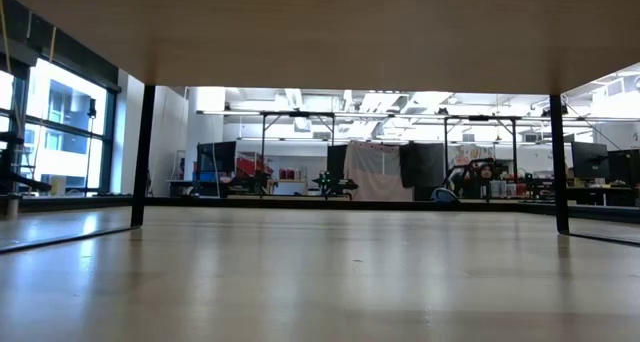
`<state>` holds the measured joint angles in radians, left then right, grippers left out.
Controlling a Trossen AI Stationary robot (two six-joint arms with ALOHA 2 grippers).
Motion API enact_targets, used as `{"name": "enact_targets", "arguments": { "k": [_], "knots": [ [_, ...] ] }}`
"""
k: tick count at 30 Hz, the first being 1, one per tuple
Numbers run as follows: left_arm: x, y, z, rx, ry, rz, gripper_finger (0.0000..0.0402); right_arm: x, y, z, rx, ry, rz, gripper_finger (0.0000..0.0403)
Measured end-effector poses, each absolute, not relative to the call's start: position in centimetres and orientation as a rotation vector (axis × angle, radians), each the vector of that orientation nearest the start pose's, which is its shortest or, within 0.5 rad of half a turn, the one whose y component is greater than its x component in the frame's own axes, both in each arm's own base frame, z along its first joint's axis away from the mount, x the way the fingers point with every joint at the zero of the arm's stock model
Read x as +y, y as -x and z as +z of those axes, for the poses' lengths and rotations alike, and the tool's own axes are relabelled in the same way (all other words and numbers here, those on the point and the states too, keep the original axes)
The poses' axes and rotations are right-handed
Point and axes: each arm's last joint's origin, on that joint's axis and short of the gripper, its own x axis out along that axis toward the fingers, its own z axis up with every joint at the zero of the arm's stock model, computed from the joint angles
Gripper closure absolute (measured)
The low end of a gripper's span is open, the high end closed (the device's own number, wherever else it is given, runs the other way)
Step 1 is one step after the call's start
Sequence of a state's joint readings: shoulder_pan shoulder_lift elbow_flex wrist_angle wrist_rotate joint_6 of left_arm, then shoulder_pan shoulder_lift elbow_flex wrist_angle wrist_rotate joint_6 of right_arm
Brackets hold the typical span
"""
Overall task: Place canned beverage on shelf
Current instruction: Put the white yellow soda can on the shelf aligned with the white yellow soda can
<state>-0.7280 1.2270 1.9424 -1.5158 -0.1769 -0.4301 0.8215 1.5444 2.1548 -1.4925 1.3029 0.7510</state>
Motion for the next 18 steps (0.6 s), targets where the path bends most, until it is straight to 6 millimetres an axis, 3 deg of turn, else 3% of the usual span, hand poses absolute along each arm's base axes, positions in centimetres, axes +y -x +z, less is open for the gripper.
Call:
{"name": "enact_targets", "arguments": {
  "k": [10,18],
  "knots": [
    [-11.3,-13.6,51.6,0.819,0.116,-0.385,0.0161,14.5,-17.1,50.2,0.248,-0.007,-0.521,0.0174],
    [-13.3,-15.8,50.6,0.855,0.11,-0.311,0.0161,14.3,-16.9,50.2,0.275,-0.064,-0.487,0.0174]
  ]
}}
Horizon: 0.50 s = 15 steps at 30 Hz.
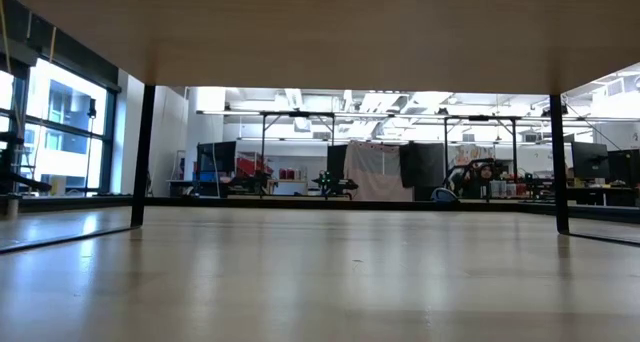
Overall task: Place canned beverage on shelf
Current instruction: Put the white yellow soda can on the shelf aligned with the white yellow soda can
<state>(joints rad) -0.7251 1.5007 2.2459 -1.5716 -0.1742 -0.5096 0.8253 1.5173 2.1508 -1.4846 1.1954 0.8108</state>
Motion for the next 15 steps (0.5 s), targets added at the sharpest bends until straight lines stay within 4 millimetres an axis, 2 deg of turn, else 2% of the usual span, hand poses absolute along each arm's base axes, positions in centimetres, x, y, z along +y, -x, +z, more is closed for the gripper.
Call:
{"name": "enact_targets", "arguments": {
  "k": [8,15],
  "knots": [
    [-17.2,-17.7,48.5,0.935,0.019,-0.329,0.0161,15.3,-17.5,48.3,0.364,-0.164,-0.441,0.0174],
    [-18.3,-19.5,47.2,0.961,0.031,-0.232,0.0161,15.6,-17.8,46.9,0.403,-0.176,-0.467,0.0174]
  ]
}}
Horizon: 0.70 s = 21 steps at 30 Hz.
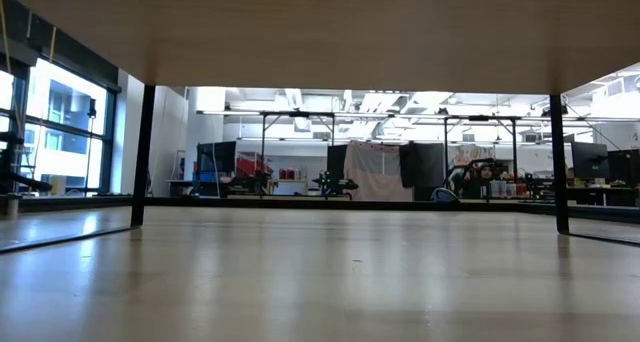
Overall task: Place canned beverage on shelf
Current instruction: Put the white yellow soda can on the shelf aligned with the white yellow soda can
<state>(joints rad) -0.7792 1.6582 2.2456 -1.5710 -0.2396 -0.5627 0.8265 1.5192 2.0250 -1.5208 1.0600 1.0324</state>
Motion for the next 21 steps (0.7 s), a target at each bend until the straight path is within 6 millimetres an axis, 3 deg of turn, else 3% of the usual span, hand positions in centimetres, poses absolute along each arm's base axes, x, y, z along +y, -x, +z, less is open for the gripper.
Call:
{"name": "enact_targets", "arguments": {
  "k": [16,21],
  "knots": [
    [-19.8,-24.2,43.8,1.053,0.035,-0.082,0.0159,15.8,-17.7,46.5,0.405,-0.225,-0.473,0.0174],
    [-19.8,-24.6,43.4,1.068,0.032,-0.081,0.0158,15.8,-17.7,46.5,0.405,-0.225,-0.473,0.0174]
  ]
}}
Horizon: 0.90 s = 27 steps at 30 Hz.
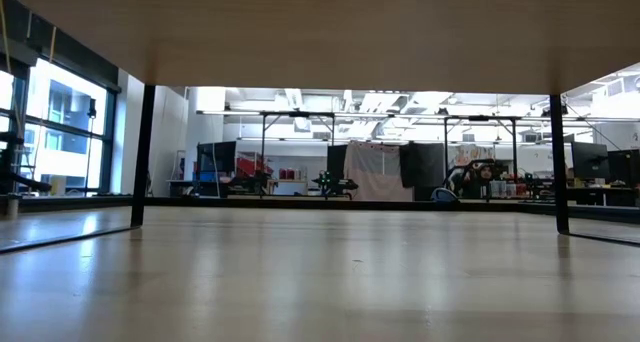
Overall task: Place canned beverage on shelf
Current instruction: Put the white yellow soda can on the shelf aligned with the white yellow soda can
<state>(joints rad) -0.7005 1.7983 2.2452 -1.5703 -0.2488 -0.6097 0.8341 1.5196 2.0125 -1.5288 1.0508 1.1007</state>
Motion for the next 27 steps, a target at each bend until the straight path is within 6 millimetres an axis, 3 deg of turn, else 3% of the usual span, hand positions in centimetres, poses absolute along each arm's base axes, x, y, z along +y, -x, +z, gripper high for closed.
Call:
{"name": "enact_targets", "arguments": {
  "k": [7,14,27],
  "knots": [
    [-19.6,-24.9,43.3,1.054,0.013,-0.051,0.0157,15.8,-17.8,46.5,0.41,-0.225,-0.47,0.0174],
    [-19.2,-25.8,41.3,1.132,-0.017,-0.021,0.0157,16.2,-18.0,46.2,0.439,-0.223,-0.455,0.0174],
    [-19.4,-26.2,40.8,1.186,0.043,-0.042,0.0156,16.2,-18.0,46.2,0.439,-0.226,-0.453,0.0174]
  ]
}}
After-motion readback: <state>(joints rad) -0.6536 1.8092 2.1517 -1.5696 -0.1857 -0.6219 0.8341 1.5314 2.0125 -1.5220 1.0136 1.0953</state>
